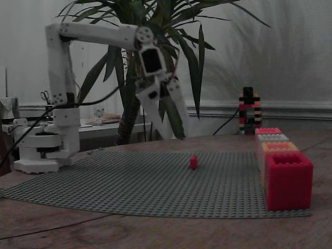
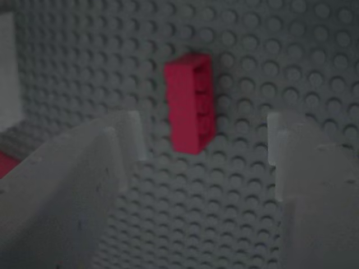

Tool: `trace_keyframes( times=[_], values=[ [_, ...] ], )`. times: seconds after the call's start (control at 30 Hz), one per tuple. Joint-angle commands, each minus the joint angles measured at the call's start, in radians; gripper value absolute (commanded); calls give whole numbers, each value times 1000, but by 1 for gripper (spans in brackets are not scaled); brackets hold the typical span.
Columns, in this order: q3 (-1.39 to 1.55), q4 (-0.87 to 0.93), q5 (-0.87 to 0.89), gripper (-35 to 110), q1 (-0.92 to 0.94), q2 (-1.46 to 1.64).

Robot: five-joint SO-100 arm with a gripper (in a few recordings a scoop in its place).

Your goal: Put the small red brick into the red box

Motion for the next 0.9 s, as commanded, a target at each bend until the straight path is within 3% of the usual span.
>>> trace_keyframes(
  times=[0.0,0.63,0.87],
  values=[
    [-106,-23,8,19,-49,-66],
    [-252,-127,31,16,-69,-318],
    [-261,-149,38,0,-69,-333]
  ],
)
